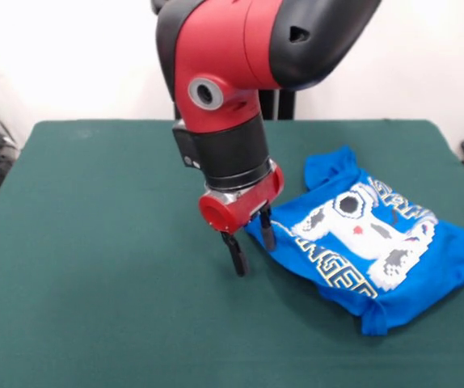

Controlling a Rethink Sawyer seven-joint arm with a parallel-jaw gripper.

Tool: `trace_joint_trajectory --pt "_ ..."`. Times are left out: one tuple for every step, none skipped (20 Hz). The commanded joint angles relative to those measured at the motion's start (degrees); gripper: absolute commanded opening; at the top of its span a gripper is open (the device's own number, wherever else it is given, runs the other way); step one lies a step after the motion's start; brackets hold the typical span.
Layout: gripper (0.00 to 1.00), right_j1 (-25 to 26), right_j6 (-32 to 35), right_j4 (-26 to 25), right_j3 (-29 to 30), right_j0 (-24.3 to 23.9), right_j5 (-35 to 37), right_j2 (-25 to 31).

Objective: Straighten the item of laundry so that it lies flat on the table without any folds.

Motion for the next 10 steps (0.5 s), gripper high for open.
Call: trace_joint_trajectory --pt "1.00 -0.32 2.90 6.55 4.00 -0.18 2.98 9.24" --pt "1.00 -0.14 3.03 6.56 3.82 -0.17 2.83 9.11" --pt "1.00 0.08 3.05 6.74 3.64 -0.25 2.70 9.16" --pt "1.00 0.41 3.13 6.80 3.45 -0.24 2.50 9.08" --pt "1.00 0.74 2.82 7.11 3.24 -0.42 2.51 9.41" --pt "1.00 1.20 2.82 7.12 3.04 -0.34 2.46 9.36" --pt "1.00 1.47 2.51 7.29 2.97 -0.39 2.49 9.55" --pt "1.00 1.64 2.33 7.48 2.92 -0.40 2.61 9.58" --pt "1.00 1.68 2.17 7.66 2.97 -0.40 2.60 9.66" --pt "1.00 1.86 2.04 7.82 2.80 -0.46 2.70 9.72"
